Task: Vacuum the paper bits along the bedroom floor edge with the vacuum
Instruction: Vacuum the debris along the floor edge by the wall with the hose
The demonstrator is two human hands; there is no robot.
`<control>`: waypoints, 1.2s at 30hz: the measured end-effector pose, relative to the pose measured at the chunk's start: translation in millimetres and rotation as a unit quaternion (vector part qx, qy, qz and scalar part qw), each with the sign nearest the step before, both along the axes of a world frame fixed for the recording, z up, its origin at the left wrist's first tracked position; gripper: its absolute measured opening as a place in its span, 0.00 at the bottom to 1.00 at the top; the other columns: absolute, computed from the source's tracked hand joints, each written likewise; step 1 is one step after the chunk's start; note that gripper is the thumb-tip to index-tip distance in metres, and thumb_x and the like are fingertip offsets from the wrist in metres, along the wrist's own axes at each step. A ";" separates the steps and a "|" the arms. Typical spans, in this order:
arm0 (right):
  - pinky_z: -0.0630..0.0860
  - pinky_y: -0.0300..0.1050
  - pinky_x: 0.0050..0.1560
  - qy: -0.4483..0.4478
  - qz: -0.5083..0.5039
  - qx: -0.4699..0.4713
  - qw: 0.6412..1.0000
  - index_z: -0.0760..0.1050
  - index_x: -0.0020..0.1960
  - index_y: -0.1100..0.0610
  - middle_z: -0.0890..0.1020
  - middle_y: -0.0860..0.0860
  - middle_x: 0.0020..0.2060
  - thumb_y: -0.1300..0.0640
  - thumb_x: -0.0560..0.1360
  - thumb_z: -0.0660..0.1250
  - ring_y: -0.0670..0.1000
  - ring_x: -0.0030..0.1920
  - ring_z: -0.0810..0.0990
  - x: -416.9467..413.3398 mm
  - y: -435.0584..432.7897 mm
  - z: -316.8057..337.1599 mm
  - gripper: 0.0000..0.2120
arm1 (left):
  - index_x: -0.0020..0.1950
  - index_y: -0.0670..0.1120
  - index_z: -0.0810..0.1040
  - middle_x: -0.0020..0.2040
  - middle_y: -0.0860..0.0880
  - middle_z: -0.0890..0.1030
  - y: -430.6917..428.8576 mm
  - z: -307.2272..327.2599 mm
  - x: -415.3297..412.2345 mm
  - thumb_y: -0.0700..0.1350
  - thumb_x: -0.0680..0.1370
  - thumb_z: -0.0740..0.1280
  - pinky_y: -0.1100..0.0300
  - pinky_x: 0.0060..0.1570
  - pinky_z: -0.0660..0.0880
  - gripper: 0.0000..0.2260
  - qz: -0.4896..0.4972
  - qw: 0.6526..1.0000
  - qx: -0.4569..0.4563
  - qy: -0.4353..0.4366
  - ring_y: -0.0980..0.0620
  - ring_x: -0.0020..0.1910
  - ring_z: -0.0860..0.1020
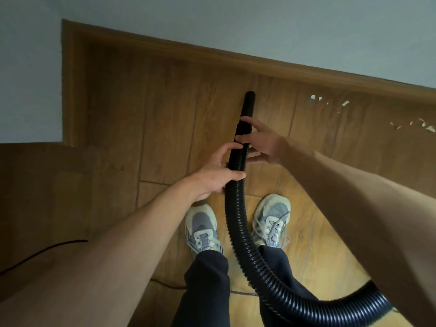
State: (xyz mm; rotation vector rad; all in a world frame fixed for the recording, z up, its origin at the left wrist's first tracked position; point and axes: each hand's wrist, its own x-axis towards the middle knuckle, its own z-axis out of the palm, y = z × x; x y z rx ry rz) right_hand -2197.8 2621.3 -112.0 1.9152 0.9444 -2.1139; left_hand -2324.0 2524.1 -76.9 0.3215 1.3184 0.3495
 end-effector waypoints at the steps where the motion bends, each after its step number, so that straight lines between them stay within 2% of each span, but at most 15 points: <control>1: 0.81 0.49 0.43 -0.001 -0.007 0.001 1.000 0.64 0.74 0.40 0.79 0.51 0.56 0.63 0.79 0.66 0.52 0.49 0.82 3.6 -0.2 0.7 0.30 | 0.67 0.60 0.70 0.58 0.43 0.80 0.6 0.3 3.0 0.32 0.76 0.69 0.39 0.50 0.81 0.28 -0.010 1.000 0.003 0.003 0.42 0.56 0.81; 4: 0.79 0.46 0.40 -0.005 -0.029 -0.001 1.000 0.63 0.75 0.41 0.78 0.51 0.57 0.63 0.79 0.66 0.52 0.48 0.82 18.0 -0.9 2.8 0.30 | 0.67 0.61 0.69 0.57 0.43 0.80 2.9 -0.2 14.5 0.33 0.76 0.70 0.36 0.51 0.80 0.28 -0.036 0.999 0.008 0.008 0.42 0.56 0.81; 11: 0.80 0.48 0.43 -0.010 -0.056 0.000 0.998 0.63 0.75 0.40 0.77 0.53 0.62 0.63 0.79 0.65 0.54 0.52 0.81 52.3 6.5 1.8 0.30 | 0.66 0.63 0.69 0.56 0.44 0.80 18.7 -4.6 44.5 0.34 0.76 0.70 0.36 0.49 0.81 0.29 -0.089 0.996 0.019 0.013 0.43 0.55 0.81; 14: 0.79 0.47 0.41 -0.004 -0.068 0.001 0.998 0.63 0.75 0.40 0.77 0.53 0.63 0.64 0.79 0.65 0.53 0.52 0.81 66.4 9.0 0.2 0.30 | 0.64 0.64 0.69 0.56 0.44 0.81 24.7 -6.3 56.5 0.34 0.76 0.70 0.35 0.49 0.80 0.28 -0.105 0.994 0.020 0.016 0.41 0.55 0.82; 24: 0.80 0.47 0.41 0.014 -0.074 0.001 0.997 0.60 0.77 0.41 0.74 0.53 0.65 0.64 0.80 0.63 0.52 0.51 0.81 121.6 13.4 0.7 0.31 | 0.64 0.64 0.69 0.58 0.43 0.81 34.9 -2.9 106.9 0.33 0.76 0.70 0.36 0.48 0.81 0.29 -0.134 0.990 0.019 0.027 0.40 0.54 0.82; 29: 0.81 0.50 0.45 0.013 -0.085 0.007 0.996 0.61 0.76 0.41 0.74 0.53 0.66 0.64 0.80 0.63 0.53 0.52 0.80 139.3 17.5 -1.1 0.31 | 0.63 0.65 0.70 0.58 0.44 0.81 41.4 -1.6 124.0 0.33 0.76 0.70 0.36 0.48 0.81 0.29 -0.145 0.989 0.022 0.036 0.41 0.53 0.83; 36: 0.81 0.49 0.44 0.024 -0.083 0.009 0.996 0.62 0.76 0.41 0.76 0.53 0.63 0.64 0.80 0.63 0.53 0.50 0.81 153.6 23.3 -2.9 0.31 | 0.63 0.65 0.70 0.58 0.43 0.79 44.8 -2.2 140.3 0.32 0.75 0.71 0.41 0.50 0.82 0.30 -0.139 0.988 0.032 0.054 0.41 0.53 0.83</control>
